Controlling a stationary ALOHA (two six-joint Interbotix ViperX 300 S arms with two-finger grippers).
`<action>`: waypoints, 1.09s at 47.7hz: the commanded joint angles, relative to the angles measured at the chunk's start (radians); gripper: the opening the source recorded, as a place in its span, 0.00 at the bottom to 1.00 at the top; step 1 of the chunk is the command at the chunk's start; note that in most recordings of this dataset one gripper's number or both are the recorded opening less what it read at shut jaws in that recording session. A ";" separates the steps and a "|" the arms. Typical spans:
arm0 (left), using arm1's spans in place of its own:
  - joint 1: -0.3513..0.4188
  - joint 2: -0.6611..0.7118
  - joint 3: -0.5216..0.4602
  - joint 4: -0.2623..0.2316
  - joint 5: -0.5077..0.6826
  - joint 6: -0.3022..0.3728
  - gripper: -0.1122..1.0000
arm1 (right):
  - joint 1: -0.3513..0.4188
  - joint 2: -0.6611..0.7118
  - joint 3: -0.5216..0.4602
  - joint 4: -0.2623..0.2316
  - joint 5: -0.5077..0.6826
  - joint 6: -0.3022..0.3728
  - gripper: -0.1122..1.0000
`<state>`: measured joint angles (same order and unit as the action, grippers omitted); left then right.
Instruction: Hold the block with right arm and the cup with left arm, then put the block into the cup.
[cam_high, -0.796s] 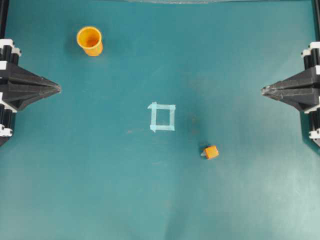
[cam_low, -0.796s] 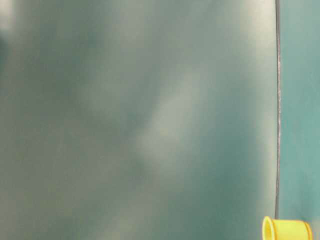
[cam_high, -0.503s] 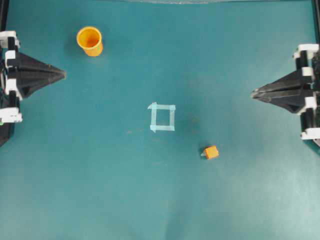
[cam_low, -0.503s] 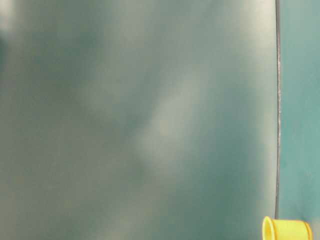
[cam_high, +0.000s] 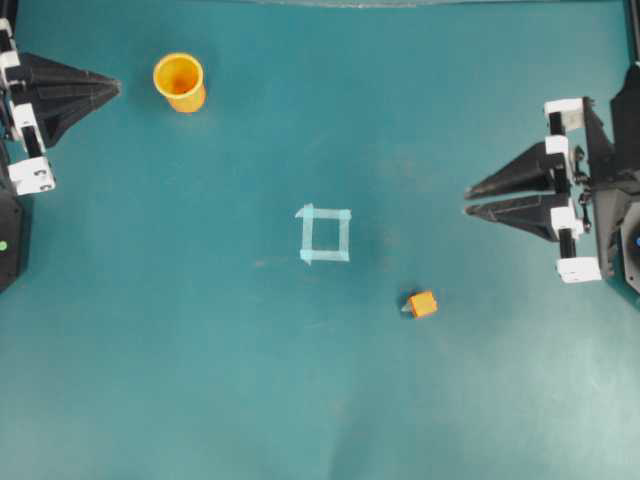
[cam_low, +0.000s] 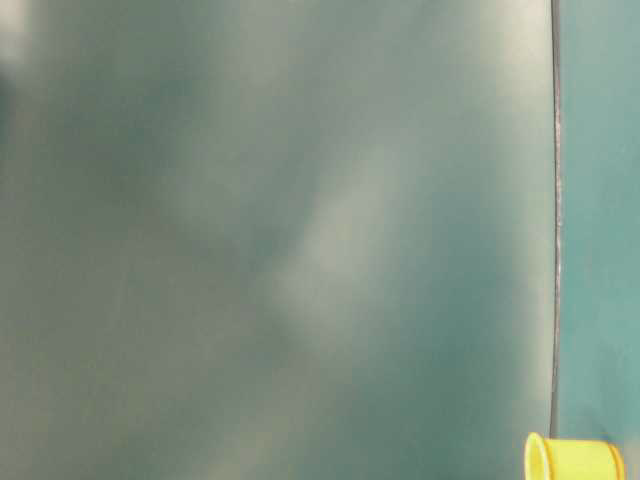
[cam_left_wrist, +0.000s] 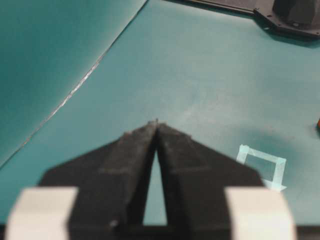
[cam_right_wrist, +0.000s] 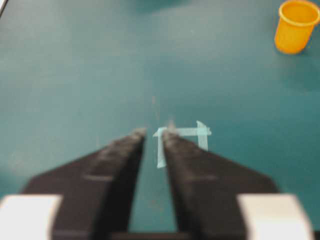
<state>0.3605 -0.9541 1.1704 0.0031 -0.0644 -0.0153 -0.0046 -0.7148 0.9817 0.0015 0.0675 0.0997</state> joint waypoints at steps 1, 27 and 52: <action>0.003 0.020 -0.012 0.002 -0.008 -0.002 0.23 | 0.000 0.005 -0.031 0.003 0.032 0.002 0.49; 0.041 0.307 -0.046 0.003 0.003 -0.169 0.88 | 0.005 0.124 -0.074 -0.002 0.290 0.000 0.68; 0.221 0.611 -0.170 0.014 0.126 -0.170 0.88 | 0.092 0.308 -0.156 -0.008 0.313 -0.012 0.68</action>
<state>0.5768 -0.3636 1.0293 0.0138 0.0614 -0.1856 0.0813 -0.4126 0.8606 -0.0046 0.3835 0.0844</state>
